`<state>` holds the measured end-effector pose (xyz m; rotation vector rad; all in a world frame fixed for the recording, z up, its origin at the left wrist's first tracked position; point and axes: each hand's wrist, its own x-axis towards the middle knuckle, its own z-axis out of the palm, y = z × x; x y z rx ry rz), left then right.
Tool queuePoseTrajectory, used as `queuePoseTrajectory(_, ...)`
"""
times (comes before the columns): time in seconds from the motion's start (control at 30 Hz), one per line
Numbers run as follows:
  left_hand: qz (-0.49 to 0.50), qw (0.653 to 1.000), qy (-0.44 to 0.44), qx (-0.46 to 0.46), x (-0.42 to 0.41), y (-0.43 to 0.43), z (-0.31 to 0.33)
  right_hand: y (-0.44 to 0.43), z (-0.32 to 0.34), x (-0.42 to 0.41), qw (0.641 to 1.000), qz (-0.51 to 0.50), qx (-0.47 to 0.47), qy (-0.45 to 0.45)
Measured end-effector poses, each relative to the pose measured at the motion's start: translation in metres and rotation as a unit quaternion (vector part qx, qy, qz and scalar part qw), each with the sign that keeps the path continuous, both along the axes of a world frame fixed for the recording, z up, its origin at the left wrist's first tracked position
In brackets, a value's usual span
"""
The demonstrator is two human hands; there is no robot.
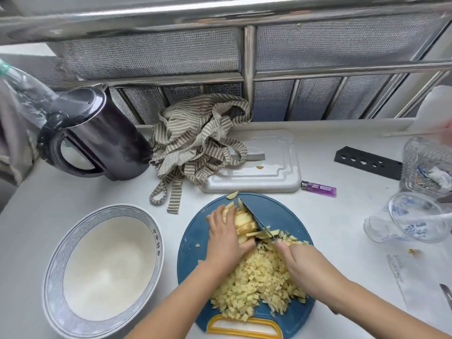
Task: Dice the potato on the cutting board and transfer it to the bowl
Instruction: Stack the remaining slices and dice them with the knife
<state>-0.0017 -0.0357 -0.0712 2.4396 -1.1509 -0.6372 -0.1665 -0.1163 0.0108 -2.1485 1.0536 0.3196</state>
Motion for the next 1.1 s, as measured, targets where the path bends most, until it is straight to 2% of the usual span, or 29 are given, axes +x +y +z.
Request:
queuePoseTrajectory(0.2, -0.005, 0.996, 0.053, -0.070, 0.001, 0.006, 0.008, -0.049, 0.015, -0.005, 1.000, 0.010, -0.003, 0.023)
queuePoseTrajectory(0.37, -0.175, 0.961, -0.092, -0.193, -0.010, -0.010, 0.003, -0.072, 0.015, -0.030, 0.998, -0.055, 0.031, 0.029)
queuePoseTrajectory(0.47, -0.222, 0.949, -0.145, -0.171, -0.015, -0.023, -0.002, -0.080, 0.008, -0.039, 0.997, -0.065, 0.042, 0.022)
queuePoseTrajectory(0.63, -0.298, 0.928, -0.178, -0.138, -0.020, -0.035, 0.009, -0.082, 0.004, -0.043, 0.997, -0.058, 0.052, 0.004)
queuePoseTrajectory(0.87, -0.199, 0.941, -0.231, -0.148, -0.020, -0.017, 0.002, -0.087, -0.001, -0.047, 0.996, -0.067, 0.066, -0.012)
queuePoseTrajectory(1.1, -0.104, 0.956, -0.256, -0.094, -0.030, -0.017, 0.004, -0.080, 0.001, -0.050, 0.997, -0.032, 0.075, 0.014)
